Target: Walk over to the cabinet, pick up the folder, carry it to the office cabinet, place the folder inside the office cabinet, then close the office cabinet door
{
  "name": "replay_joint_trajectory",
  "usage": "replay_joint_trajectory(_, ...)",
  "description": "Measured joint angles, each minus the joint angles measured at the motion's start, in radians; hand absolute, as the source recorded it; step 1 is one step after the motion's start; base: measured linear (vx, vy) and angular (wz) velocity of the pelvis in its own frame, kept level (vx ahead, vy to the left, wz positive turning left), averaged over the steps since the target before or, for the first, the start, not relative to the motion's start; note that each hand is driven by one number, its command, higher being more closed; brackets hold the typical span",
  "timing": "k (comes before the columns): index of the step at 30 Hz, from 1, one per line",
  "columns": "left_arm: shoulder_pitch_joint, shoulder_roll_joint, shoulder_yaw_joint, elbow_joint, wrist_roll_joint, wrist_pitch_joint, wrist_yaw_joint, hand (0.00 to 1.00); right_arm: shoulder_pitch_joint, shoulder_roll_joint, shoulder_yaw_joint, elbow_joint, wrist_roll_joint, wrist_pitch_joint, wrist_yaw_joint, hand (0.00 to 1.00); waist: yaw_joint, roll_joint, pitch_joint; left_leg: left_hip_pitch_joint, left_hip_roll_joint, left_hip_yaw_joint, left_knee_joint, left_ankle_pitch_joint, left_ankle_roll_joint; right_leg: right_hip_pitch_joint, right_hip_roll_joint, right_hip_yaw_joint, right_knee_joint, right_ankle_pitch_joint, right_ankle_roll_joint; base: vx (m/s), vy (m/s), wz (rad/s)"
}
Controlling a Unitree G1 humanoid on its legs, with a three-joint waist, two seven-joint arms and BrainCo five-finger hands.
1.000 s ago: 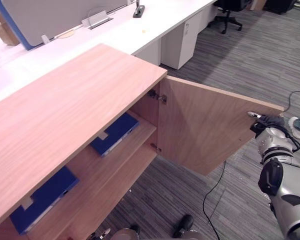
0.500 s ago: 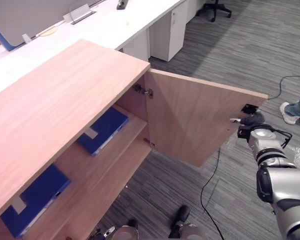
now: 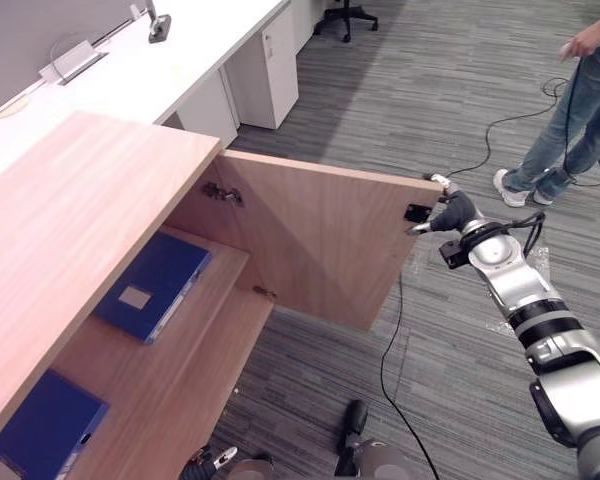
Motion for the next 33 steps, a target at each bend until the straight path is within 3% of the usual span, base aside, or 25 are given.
replay_joint_trajectory(2,0.006,-0.003,0.016,0.002,0.003,0.002,-0.005,0.00,0.018,-0.027,0.083,-0.074,0.000,-0.018,0.031,0.00,0.000,-0.005,-0.019,-0.010,0.013,0.037,0.009,-0.006,0.011,-0.019,0.017,0.018,0.001,-0.005,0.008,0.01,-0.018,-0.45)
replay_joint_trajectory(3,0.013,-0.020,0.027,0.009,0.003,0.002,-0.005,0.00,0.018,-0.040,0.138,-0.102,-0.001,-0.037,0.056,0.00,0.006,0.022,-0.052,-0.034,0.061,0.053,0.006,-0.023,0.031,-0.057,0.045,0.016,0.044,-0.032,0.003,0.03,-0.066,-0.44)
replay_joint_trajectory(4,0.016,-0.023,0.040,0.011,0.003,-0.001,-0.005,0.00,0.019,-0.047,0.178,-0.125,-0.003,-0.047,0.073,0.00,0.004,0.020,-0.061,-0.043,0.074,0.054,0.019,-0.029,-0.013,-0.101,0.030,0.039,0.210,-0.092,-0.103,0.08,-0.059,-0.34)
replay_joint_trajectory(5,0.012,-0.021,0.055,0.024,0.003,-0.003,-0.004,0.00,0.015,-0.049,0.227,-0.137,-0.006,-0.053,0.094,0.00,0.011,0.008,-0.069,-0.038,0.064,0.054,0.026,-0.024,-0.020,-0.088,0.035,0.057,0.192,-0.119,-0.071,0.10,-0.108,-0.18)
replay_joint_trajectory(8,0.022,-0.026,0.068,0.040,0.007,0.004,-0.003,0.00,0.009,-0.047,0.380,-0.228,-0.015,-0.086,0.176,0.00,0.027,-0.007,-0.112,-0.060,0.071,0.062,0.026,0.001,0.003,-0.054,0.066,0.040,0.086,-0.089,-0.064,0.05,-0.182,0.05)
replay_joint_trajectory(11,0.037,-0.030,0.102,0.037,0.006,0.007,-0.003,0.00,-0.016,0.009,0.518,-0.263,-0.030,-0.115,0.238,0.00,0.052,-0.040,-0.140,-0.059,0.051,0.084,0.002,0.012,0.001,-0.039,0.083,0.041,0.019,-0.095,-0.055,0.02,-0.118,-0.13)
replay_joint_trajectory(12,0.041,-0.050,0.111,0.034,0.006,0.010,-0.004,0.00,-0.031,0.023,0.569,-0.288,-0.045,-0.127,0.281,0.00,0.089,-0.002,-0.161,-0.067,0.090,0.095,-0.030,0.017,0.012,-0.073,0.107,0.037,0.112,-0.154,-0.061,0.03,-0.086,-0.29)
replay_joint_trajectory(13,0.047,-0.041,0.134,0.008,0.004,0.006,-0.006,0.00,-0.040,0.056,0.625,-0.294,-0.045,-0.143,0.318,0.00,0.084,-0.056,-0.150,-0.062,0.064,0.109,-0.011,0.020,-0.021,-0.148,0.045,0.150,0.377,-0.258,-0.105,0.06,-0.105,-0.08)
replay_joint_trajectory(14,0.047,-0.023,0.138,0.004,0.004,0.008,-0.005,0.00,-0.036,0.077,0.648,-0.286,-0.043,-0.148,0.327,0.00,0.080,-0.068,-0.148,-0.055,0.063,0.100,-0.007,0.025,-0.029,-0.140,0.042,0.147,0.376,-0.274,-0.087,0.04,-0.112,0.26)
replay_joint_trajectory(16,0.062,-0.025,0.136,-0.001,0.004,0.021,-0.005,0.00,-0.034,0.140,0.703,-0.270,-0.079,-0.145,0.412,0.00,0.090,-0.073,-0.169,-0.058,0.076,0.087,-0.036,0.037,-0.031,-0.086,0.079,0.132,0.269,-0.241,-0.068,0.06,-0.161,0.25)
replay_joint_trajectory(23,0.110,-0.035,0.132,-0.089,-0.002,0.040,-0.039,0.00,-0.042,0.145,0.771,-0.271,-0.061,-0.088,0.520,0.00,0.096,-0.085,-0.172,-0.038,0.066,0.090,-0.102,0.098,-0.043,-0.045,0.088,0.121,0.152,-0.162,-0.058,0.06,-0.005,0.04)
replay_joint_trajectory(28,0.138,-0.018,0.105,-0.162,-0.003,0.057,-0.080,0.00,-0.041,0.138,0.759,-0.309,0.040,-0.041,0.550,0.00,0.113,-0.115,-0.186,-0.038,0.040,0.091,-0.104,0.091,-0.029,0.006,0.080,0.121,0.055,-0.094,-0.059,0.11,0.089,0.03)
replay_joint_trajectory(32,0.149,-0.014,0.092,-0.198,-0.017,0.066,-0.090,0.00,0.007,0.160,0.716,-0.285,0.037,-0.034,0.548,0.00,0.132,-0.123,-0.184,-0.038,0.026,0.088,-0.092,0.081,-0.015,0.032,0.073,0.121,0.015,-0.073,-0.049,0.07,0.079,0.06)
replay_joint_trajectory(33,0.148,-0.014,0.092,-0.199,-0.023,0.067,-0.092,0.00,0.041,0.198,0.674,-0.224,0.032,-0.035,0.543,0.00,0.141,-0.124,-0.181,-0.052,0.024,0.086,-0.067,0.068,-0.009,0.033,0.070,0.118,0.015,-0.073,-0.048,0.04,0.078,0.13)
